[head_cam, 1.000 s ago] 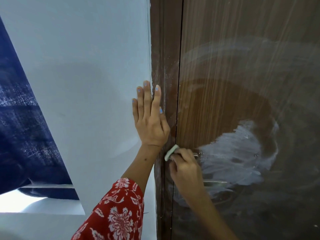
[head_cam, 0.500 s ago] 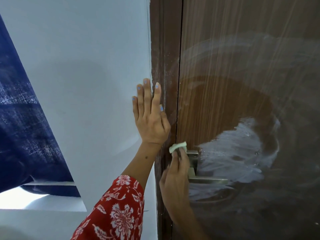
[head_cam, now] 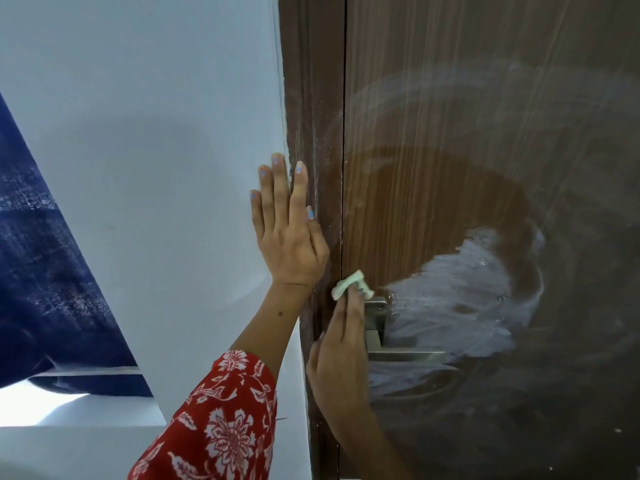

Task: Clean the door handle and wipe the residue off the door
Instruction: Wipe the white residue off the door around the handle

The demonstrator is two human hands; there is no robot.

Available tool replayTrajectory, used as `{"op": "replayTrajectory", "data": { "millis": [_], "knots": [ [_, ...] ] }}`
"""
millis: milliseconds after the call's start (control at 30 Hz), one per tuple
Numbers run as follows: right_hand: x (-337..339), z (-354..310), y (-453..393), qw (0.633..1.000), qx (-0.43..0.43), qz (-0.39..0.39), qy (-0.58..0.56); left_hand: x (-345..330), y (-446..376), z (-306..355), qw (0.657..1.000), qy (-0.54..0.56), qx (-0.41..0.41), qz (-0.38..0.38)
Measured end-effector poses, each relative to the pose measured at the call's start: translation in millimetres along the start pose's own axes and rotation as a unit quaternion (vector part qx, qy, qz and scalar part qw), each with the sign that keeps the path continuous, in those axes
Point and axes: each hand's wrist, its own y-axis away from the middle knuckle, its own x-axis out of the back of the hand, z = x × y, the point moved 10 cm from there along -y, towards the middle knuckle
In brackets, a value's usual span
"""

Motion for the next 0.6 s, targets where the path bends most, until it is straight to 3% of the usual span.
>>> {"op": "replayTrajectory", "data": {
  "millis": [167, 367, 467, 533, 600],
  "knots": [
    [29.7, 39.3, -12.5, 0.996, -0.042, 0.068, -0.038, -0.3, 0.4, 1.5, 1.0, -0.005, -0.005, 0.001],
    [36.7, 33.9, -18.4, 0.996, 0.028, 0.065, -0.049, -0.6, 1.4, 0.3, 1.0, -0.007, -0.005, 0.007],
    [46.2, 66.0, -18.5, 0.99, -0.029, 0.108, -0.09, -0.9, 1.6, 0.8, 1.0, -0.009, -0.006, 0.01],
    [39.0, 68.2, -12.0, 0.989, -0.041, 0.087, -0.11, -1.1, 1.7, 0.5, 1.0, -0.01, -0.005, 0.009],
    [32.0, 51.8, -10.6, 0.993, 0.007, 0.055, -0.107, -0.6, 1.5, 0.6, 1.0, -0.009, -0.003, 0.009]
  ]
}}
